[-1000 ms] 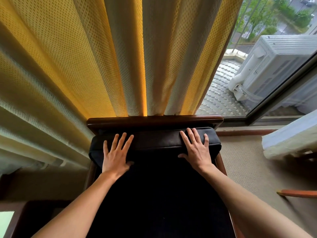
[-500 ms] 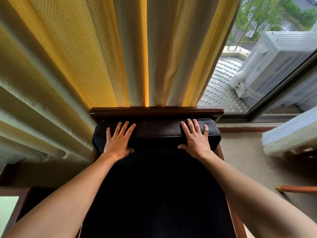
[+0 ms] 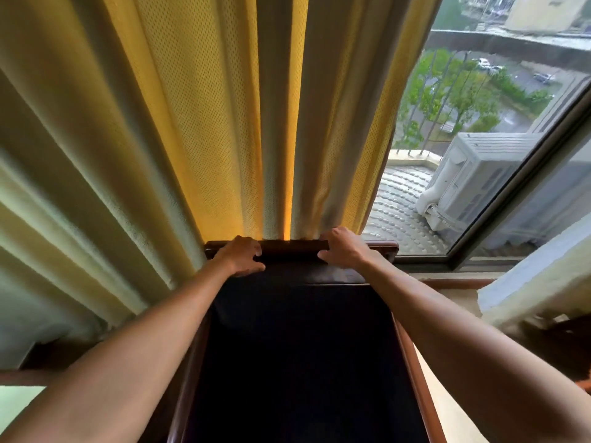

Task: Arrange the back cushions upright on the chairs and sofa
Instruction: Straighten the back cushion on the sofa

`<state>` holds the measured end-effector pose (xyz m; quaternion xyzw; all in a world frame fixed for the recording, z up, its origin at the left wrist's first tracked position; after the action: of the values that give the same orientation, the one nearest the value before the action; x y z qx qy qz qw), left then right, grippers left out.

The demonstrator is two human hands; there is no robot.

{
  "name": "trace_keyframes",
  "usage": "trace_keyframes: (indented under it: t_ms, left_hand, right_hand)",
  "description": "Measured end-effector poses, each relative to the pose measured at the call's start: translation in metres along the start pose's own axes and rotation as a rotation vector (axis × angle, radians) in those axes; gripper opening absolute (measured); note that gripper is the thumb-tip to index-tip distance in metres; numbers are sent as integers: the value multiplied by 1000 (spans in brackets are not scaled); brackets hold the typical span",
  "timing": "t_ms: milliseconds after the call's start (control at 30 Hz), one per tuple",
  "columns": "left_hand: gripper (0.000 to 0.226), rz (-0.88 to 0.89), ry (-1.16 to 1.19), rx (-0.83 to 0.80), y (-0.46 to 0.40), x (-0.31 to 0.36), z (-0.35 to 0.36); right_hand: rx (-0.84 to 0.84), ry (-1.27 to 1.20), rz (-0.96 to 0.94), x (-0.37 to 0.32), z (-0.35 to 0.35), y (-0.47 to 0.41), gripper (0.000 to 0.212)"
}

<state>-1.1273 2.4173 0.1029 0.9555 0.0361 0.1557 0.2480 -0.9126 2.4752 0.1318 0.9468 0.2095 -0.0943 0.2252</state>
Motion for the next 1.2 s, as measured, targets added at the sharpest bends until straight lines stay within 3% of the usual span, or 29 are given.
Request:
trace_keyframes:
  t_ms: [233, 433, 567, 733, 967, 1200]
  left_hand:
    - [31, 47, 72, 282, 122, 23, -124]
    - [34, 7, 80, 455, 257, 15, -193]
    - [38, -89, 97, 546, 358, -12, -202]
    - [34, -296, 121, 657, 503, -76, -173]
    - [32, -683, 176, 769, 761, -198, -94]
    - [34, -1032, 244, 818, 1044, -294, 43]
  right_hand:
    - [199, -61, -144, -101, -125, 85, 17]
    - [304, -1, -333, -193, -178, 161, 29]
    - [320, 67, -464, -270, -179, 210, 29]
    - [280, 62, -682, -391, -142, 281, 26]
    - [138, 67, -1036, -608, -39, 419, 22]
    - [-29, 83, -1372, -811, 112, 605, 21]
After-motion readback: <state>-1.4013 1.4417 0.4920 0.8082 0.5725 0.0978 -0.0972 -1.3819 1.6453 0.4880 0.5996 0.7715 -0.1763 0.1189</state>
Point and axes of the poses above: each hand's wrist, its own y-axis away from the middle knuckle, its own z-axis out of the palm, x = y × z, the point moved 6 cm from there along -y, towards the middle knuckle, and after that the axes turned 10 degrees about -x, right-handed, at the moved point
